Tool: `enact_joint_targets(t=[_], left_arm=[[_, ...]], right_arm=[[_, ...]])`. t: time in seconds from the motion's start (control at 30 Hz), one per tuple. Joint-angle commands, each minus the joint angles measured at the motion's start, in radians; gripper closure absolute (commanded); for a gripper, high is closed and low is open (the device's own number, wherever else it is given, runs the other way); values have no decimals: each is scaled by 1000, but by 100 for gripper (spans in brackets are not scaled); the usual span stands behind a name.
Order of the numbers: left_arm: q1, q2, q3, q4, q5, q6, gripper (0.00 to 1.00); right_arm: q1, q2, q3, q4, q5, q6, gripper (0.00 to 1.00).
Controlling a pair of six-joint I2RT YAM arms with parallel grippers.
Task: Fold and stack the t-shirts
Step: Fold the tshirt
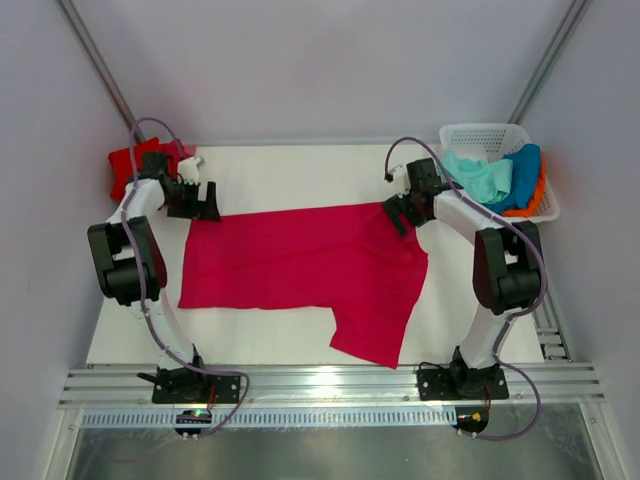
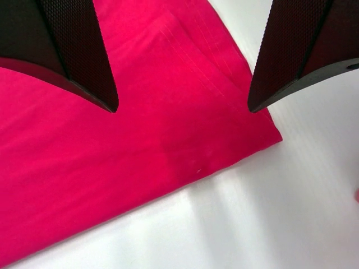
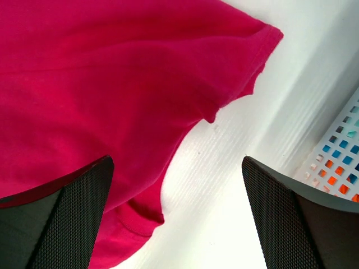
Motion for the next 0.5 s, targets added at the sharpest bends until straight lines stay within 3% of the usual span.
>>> enact_joint_targets(t=[0.0,0.17,0.33,0.47], left_arm=[[10,-144,12,8,135,-48,1],[42,-298,-23,-37,252,-117,1],[88,-341,-86,-230,310,19,1],[162,-338,-170,-287,336,78,4]], right_arm=[[-1,-78,2,9,-114,-16,1],[-1,-105,-10,-83,-265,-106,1],[1,-156,-59,-177,-437,-268,1],[1,-173,-76,-252,-498,-367,1]])
